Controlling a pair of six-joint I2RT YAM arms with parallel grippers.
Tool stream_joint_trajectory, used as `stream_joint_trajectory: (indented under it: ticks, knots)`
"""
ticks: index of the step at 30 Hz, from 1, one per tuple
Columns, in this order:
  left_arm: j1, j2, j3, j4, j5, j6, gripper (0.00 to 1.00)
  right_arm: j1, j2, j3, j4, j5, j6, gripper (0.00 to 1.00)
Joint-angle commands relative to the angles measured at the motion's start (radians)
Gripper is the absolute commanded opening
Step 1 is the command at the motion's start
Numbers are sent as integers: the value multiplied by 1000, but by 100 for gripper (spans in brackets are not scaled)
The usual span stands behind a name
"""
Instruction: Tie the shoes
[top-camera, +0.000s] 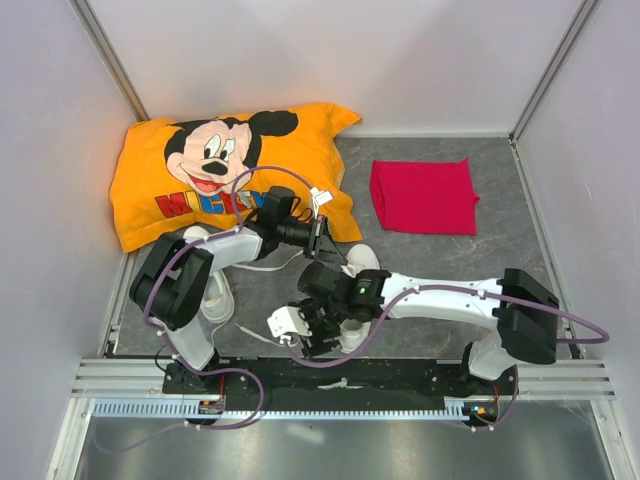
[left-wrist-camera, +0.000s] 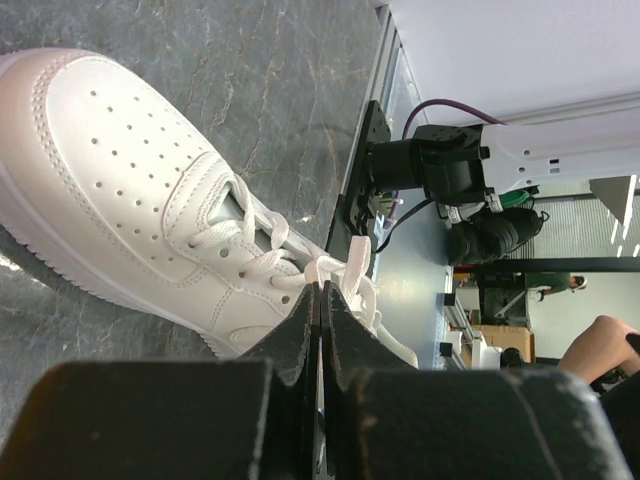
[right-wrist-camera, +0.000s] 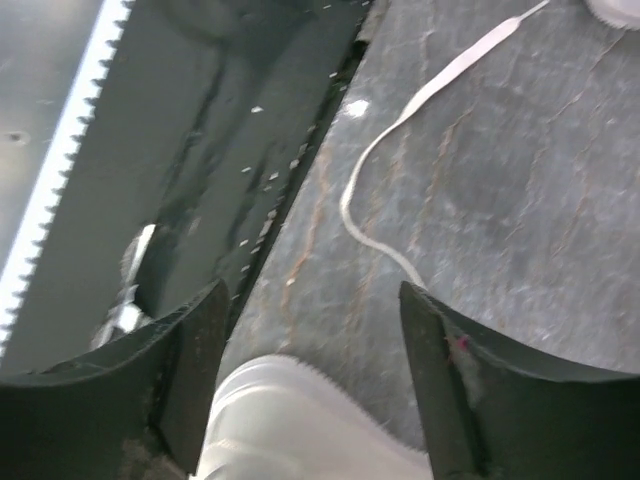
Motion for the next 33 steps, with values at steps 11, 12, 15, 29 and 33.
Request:
stream_joint_trajectory:
  ticks: [11, 12, 15, 29, 33]
  knots:
    - [3, 37, 23, 41, 67, 60, 2, -1, 253, 126, 44, -55, -174, 52]
    - [3, 40, 17, 46, 67, 57, 1, -2, 262, 129, 43, -54, -174, 53]
    - [3, 47, 11, 55, 73, 57, 2, -2, 306, 136, 44, -35, -174, 52]
    - [3, 41, 12, 40, 76, 60, 1, -2, 296, 149, -37, -46, -147, 0]
    - [2, 11, 36, -17, 73, 83, 2, -2, 167, 195, -77, -38, -6, 0]
